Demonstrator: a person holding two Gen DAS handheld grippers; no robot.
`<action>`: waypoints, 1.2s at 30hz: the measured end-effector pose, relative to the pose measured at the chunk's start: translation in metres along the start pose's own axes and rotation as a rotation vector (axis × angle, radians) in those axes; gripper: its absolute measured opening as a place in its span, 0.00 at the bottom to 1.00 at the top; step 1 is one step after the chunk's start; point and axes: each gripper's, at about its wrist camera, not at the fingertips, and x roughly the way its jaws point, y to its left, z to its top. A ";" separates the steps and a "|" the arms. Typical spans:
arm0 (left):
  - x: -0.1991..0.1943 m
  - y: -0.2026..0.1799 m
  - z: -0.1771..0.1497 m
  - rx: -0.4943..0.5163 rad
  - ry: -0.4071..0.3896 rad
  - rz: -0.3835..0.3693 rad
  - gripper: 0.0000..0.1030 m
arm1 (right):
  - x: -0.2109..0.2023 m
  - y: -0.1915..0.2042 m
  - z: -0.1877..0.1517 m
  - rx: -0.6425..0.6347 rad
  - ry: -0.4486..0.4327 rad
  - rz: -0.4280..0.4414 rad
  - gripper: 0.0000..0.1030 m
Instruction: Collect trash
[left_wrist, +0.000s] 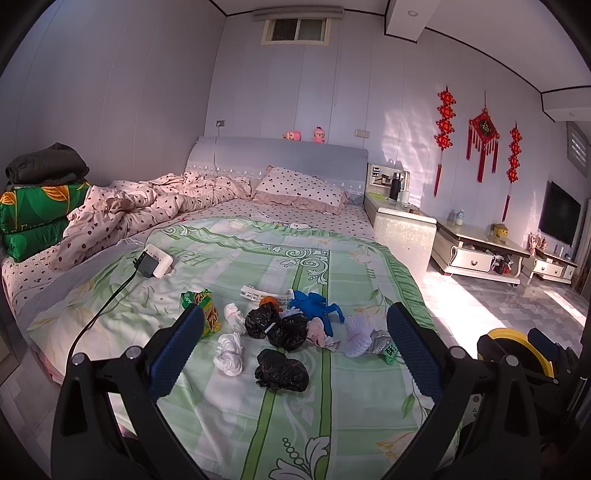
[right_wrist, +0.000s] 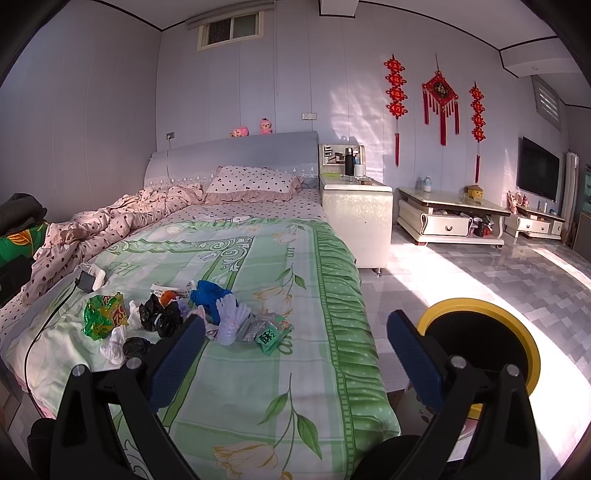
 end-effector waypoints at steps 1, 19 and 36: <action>0.000 0.000 0.000 0.000 0.000 0.000 0.92 | -0.001 0.001 0.001 0.001 0.001 0.001 0.92; 0.000 0.001 0.000 -0.005 0.002 -0.002 0.92 | 0.001 -0.001 0.002 0.000 0.004 0.000 0.92; 0.000 0.001 0.000 -0.009 0.004 -0.002 0.92 | 0.001 0.000 0.002 0.001 0.008 0.000 0.92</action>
